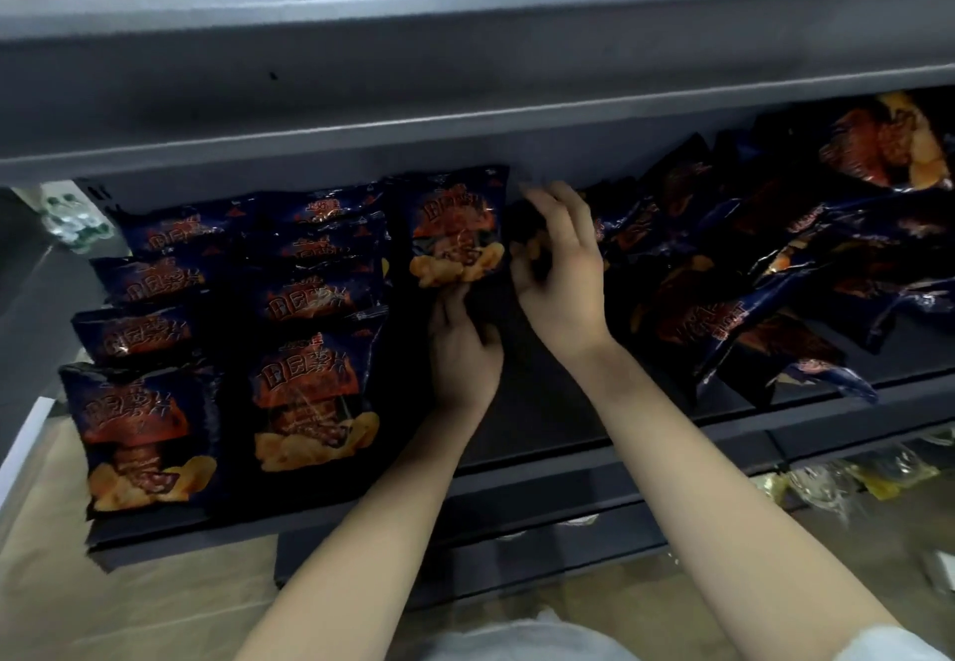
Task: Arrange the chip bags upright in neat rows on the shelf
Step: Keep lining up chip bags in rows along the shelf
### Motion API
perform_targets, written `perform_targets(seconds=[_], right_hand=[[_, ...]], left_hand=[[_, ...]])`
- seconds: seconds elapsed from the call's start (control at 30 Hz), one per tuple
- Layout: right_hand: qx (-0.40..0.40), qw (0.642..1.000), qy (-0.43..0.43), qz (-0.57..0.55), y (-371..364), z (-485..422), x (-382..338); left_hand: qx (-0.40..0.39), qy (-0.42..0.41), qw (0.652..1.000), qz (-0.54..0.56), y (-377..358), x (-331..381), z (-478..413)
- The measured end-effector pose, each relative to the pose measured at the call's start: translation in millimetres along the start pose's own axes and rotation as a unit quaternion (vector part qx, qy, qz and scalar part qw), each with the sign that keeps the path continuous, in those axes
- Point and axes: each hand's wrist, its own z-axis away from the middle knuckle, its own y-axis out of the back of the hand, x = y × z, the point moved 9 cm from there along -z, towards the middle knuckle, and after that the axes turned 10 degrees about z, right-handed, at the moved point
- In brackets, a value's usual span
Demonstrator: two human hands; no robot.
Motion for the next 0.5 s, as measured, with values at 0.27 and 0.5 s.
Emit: perform_targets(seconds=[0.27, 0.5], right_hand=[[-0.011, 0.977, 0.016, 0.211, 99, -7, 16], [-0.119, 0.929, -0.106, 0.335, 142, 22, 84]], left_hand=[[-0.058, -0.073, 0.995, 0.036, -29, 36, -4], [-0.107, -0.174, 0.979, 0.016, -70, 83, -25]])
